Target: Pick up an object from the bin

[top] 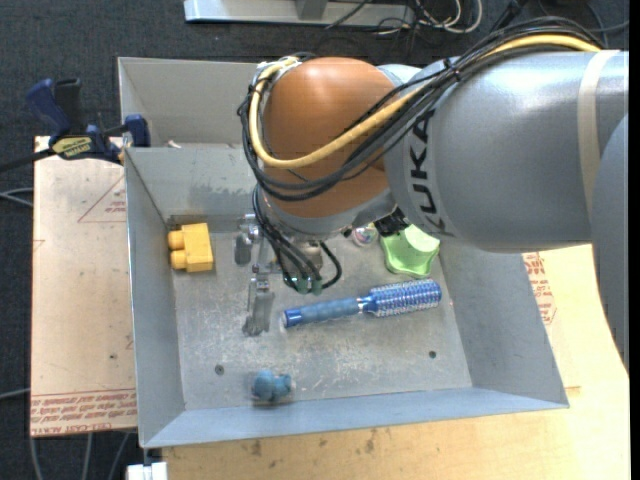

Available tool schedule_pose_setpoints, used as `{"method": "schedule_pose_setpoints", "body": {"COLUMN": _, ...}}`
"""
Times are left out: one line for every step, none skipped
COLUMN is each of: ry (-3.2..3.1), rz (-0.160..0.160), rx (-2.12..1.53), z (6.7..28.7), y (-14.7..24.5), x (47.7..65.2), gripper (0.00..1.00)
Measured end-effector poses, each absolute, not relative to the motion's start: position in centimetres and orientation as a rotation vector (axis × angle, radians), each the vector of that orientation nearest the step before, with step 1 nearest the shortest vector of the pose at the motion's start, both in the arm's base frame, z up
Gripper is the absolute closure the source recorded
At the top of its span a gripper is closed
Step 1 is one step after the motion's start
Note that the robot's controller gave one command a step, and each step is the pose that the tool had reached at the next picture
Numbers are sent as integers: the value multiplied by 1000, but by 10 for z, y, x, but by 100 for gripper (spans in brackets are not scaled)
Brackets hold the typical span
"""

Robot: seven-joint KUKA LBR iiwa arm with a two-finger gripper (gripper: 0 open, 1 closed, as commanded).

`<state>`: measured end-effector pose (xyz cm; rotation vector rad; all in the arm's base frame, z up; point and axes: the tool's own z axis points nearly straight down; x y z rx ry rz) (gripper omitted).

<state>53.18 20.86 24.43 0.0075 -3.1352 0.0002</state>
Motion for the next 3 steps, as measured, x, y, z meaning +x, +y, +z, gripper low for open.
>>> {"method": "schedule_pose_setpoints", "body": {"ry": -3133, "rz": 5, "rx": 157, "z": 217, "y": 125, "x": 490, "gripper": 0}}
{"method": "schedule_pose_setpoints", "body": {"ry": -2976, "rz": -2, "rx": 1000, "z": 80, "y": 182, "x": 513, "gripper": 0}}
{"method": "schedule_pose_setpoints", "body": {"ry": -3009, "rz": 0, "rx": 972, "z": 73, "y": 185, "x": 486, "gripper": 0}}
